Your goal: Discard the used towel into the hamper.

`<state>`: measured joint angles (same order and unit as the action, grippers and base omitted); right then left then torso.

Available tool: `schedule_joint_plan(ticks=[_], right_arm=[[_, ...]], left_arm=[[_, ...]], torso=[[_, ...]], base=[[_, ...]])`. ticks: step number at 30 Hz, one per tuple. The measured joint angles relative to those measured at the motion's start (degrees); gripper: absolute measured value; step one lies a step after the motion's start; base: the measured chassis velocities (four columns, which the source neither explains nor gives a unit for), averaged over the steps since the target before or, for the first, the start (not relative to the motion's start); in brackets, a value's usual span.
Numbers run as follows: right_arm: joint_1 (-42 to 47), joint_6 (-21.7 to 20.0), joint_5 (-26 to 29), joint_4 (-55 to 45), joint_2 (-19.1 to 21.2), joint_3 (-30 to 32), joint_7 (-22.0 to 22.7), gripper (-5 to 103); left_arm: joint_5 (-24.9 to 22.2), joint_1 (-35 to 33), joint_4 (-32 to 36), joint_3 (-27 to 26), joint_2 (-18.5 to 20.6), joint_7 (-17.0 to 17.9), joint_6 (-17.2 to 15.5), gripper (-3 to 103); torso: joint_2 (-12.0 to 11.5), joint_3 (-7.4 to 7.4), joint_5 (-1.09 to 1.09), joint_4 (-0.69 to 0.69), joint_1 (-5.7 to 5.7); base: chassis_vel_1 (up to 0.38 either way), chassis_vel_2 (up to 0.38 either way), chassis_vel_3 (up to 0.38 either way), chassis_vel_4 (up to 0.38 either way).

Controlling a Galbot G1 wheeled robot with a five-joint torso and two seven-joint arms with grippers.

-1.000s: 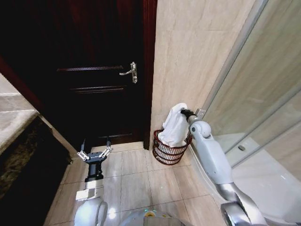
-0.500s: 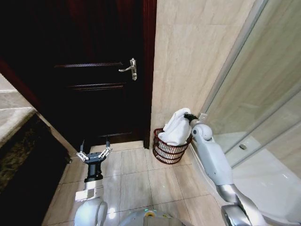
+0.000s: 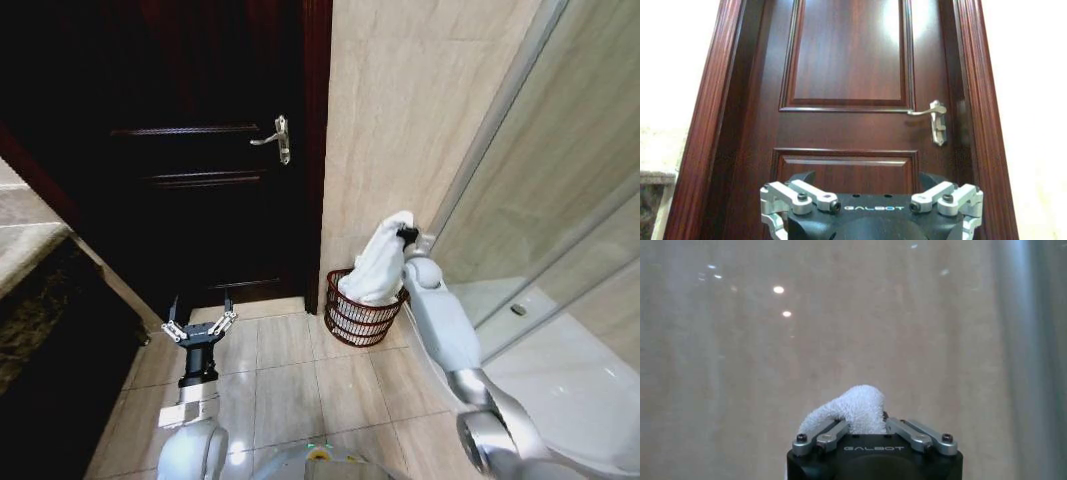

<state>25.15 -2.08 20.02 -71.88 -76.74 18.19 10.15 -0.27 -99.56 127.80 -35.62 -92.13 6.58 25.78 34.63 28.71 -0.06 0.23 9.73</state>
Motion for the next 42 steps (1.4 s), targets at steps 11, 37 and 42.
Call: schedule_joint_plan(ticks=[11,37,42], right_arm=[[5.63,-11.55,3.88,0.41,-1.55,0.67,-0.71,7],[4.17,-15.26,3.98,9.22,-2.54,5.10,-8.47,7],[3.89,-18.41,3.64,8.24,-2.29,5.17,-8.20,4]], left_arm=[[-0.69,-0.77,0.75,-0.92,0.03,0.06,0.38,100],[-0.23,-1.22,1.06,-0.53,0.00,0.33,0.26,100],[-0.20,-1.19,1.22,-0.63,0.00,0.33,0.27,100]], torso=[[-2.85,-1.70,0.07,-0.03,-1.14],[-8.90,-5.36,0.06,-0.02,-3.52],[-9.83,-5.92,0.08,-0.02,-3.88]], base=[[0.000,0.000,0.000,0.000],[0.000,0.000,0.000,0.000],[0.000,0.000,0.000,0.000]])
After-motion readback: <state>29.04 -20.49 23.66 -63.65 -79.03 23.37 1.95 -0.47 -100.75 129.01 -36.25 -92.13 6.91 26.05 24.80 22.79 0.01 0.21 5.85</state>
